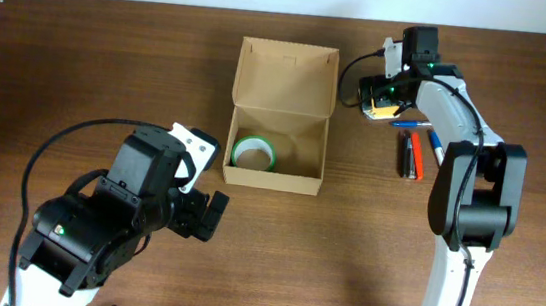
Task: Pack container
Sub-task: 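Move the right gripper to the yellow sticky-note pad and grasp it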
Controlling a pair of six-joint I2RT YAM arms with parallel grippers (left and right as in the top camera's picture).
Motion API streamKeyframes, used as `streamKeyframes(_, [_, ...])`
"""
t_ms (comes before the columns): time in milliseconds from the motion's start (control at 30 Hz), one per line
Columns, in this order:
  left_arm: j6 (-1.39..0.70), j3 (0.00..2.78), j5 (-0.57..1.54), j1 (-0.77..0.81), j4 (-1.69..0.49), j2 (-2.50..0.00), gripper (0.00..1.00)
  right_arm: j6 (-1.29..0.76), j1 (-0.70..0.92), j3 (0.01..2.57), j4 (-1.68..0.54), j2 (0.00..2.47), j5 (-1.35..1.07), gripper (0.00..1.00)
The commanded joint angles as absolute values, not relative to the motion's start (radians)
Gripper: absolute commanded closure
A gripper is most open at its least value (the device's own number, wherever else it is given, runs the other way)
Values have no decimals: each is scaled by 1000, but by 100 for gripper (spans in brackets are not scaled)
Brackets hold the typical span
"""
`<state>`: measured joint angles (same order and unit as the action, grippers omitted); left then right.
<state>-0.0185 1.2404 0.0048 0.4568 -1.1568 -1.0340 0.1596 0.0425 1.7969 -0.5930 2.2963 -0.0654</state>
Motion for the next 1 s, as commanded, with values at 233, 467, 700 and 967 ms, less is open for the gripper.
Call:
streamKeyframes(233, [-2,1258,20,455,-1156,-1021,0,154,37,1787,-577,2353,-104,1])
streamKeyframes(467, [-2,1258,20,455,-1156,-1021,0,154,38,1777,-571,2365,-105,1])
streamKeyframes(700, [-2,1258,20,455,-1156,-1021,0,154,38,1777,-571,2366,-100,1])
streamKeyframes(967, [-2,1258,20,455,-1156,-1021,0,153,38,1777,-569,2390,-90,1])
